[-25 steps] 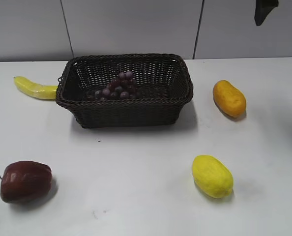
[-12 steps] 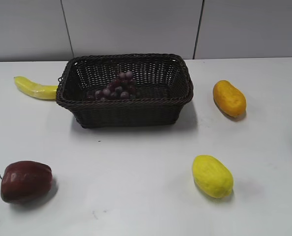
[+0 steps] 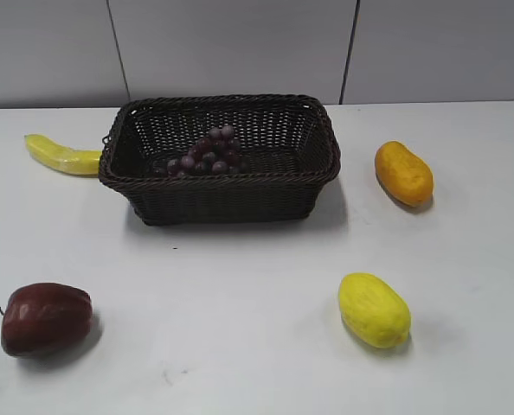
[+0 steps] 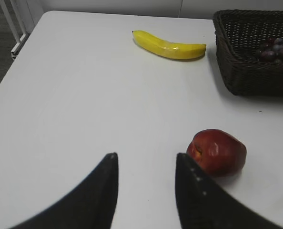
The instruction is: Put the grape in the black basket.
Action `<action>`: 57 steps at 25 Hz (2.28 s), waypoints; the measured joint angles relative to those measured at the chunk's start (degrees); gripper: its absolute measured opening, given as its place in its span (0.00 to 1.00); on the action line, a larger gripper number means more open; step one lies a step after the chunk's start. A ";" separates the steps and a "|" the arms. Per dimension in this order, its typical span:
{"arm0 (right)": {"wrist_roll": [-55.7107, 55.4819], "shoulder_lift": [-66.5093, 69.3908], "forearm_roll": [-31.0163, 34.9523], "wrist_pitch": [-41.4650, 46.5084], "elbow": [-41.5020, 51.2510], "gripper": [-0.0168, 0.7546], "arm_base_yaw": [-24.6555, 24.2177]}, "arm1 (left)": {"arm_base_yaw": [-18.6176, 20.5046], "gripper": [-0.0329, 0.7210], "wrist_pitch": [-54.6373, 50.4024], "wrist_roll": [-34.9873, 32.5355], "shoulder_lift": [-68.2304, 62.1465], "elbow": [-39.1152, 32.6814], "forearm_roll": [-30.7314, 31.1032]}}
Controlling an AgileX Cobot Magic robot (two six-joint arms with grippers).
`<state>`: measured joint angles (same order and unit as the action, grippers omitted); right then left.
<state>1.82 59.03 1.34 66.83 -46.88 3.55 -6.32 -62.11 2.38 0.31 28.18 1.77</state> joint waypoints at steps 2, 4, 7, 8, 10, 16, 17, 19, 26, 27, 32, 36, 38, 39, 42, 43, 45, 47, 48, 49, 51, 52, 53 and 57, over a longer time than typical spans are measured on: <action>-0.10 -5.22 0.02 -0.89 5.40 0.79 0.00 | 0.00 0.53 0.00 0.00 0.00 0.00 0.00; -0.10 -10.69 0.02 -1.12 10.15 0.79 0.00 | 0.00 0.53 0.00 0.00 0.00 0.00 0.00; -0.13 -18.65 0.02 -1.35 14.86 0.79 0.00 | 0.00 0.53 0.00 0.00 0.00 0.00 0.00; -0.13 -21.63 0.02 -1.35 15.59 0.79 0.00 | 0.00 0.53 0.00 0.00 0.00 0.00 0.00; -0.26 -26.81 0.02 -1.79 15.90 0.79 0.00 | 0.00 0.53 0.00 0.00 0.00 0.00 0.00; -0.28 -41.97 0.02 -2.81 16.13 0.79 0.00 | 0.00 0.53 0.00 0.00 0.00 0.00 0.00; -0.28 -44.23 0.02 -2.96 16.13 0.79 0.00 | 0.00 0.53 0.00 0.00 0.00 0.00 0.00; -0.33 -47.78 0.02 -3.09 16.13 0.79 0.00 | 0.00 0.53 0.00 0.00 0.00 0.00 0.00; -0.33 -52.05 0.02 -3.22 16.13 0.79 0.00 | 0.00 0.53 0.00 0.00 0.00 0.00 0.00; -0.33 -52.05 0.02 -3.41 16.17 0.79 0.00 | 0.00 0.53 0.00 0.00 0.00 0.00 0.00; -0.33 -52.05 0.02 -3.93 16.27 0.79 0.00 | 0.00 0.53 0.00 0.00 0.00 0.00 0.00; -0.33 -57.45 0.08 -5.66 16.29 0.79 0.13 | 0.00 0.53 0.07 0.00 0.00 -0.06 0.00; -0.40 -59.07 0.05 -5.58 15.71 0.79 0.28 | 0.04 0.53 0.16 0.00 0.04 -0.06 -0.24; -0.40 -59.25 0.16 -5.72 15.58 0.79 0.28 | 0.04 0.53 0.16 0.00 0.04 -0.06 -0.27; -0.49 -59.31 0.30 -6.67 15.38 0.79 0.33 | 0.04 0.53 0.16 0.00 0.04 -0.06 -0.27; -0.49 -59.31 0.30 -6.79 15.39 0.79 0.33 | 0.04 0.53 0.16 0.00 0.04 -0.06 -0.28; -0.49 -59.31 0.30 -6.80 15.39 0.79 0.33 | 0.04 0.53 0.10 0.00 0.04 -0.06 -0.33; -0.53 -59.31 0.30 -6.87 15.39 0.79 0.33 | 0.04 0.53 0.10 0.00 0.04 -0.06 -0.34; -0.53 -59.31 0.30 -6.87 15.39 0.79 0.33 | 0.04 0.53 0.10 0.00 0.04 -0.06 -0.39; -0.53 -59.31 0.30 -6.87 15.39 0.79 0.33 | 0.04 0.53 0.10 0.00 0.04 -0.06 -0.39; -0.53 -59.31 0.30 -6.87 15.39 0.79 0.33 | 0.04 0.53 0.10 0.00 0.04 -0.06 -0.39; -0.53 -59.31 0.30 -6.87 15.39 0.79 0.33 | 0.04 0.53 0.10 0.00 0.04 -0.06 -0.39; -0.53 -59.31 0.30 -6.94 15.39 0.79 0.33 | 0.04 0.53 0.10 0.00 0.04 -0.06 -0.39; -0.53 -59.31 0.30 -7.44 15.39 0.79 0.33 | 0.04 0.53 0.10 0.00 0.04 -0.06 -0.39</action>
<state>1.29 -0.28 1.64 59.39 -31.49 3.89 -6.28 -62.01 2.38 0.35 28.12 1.38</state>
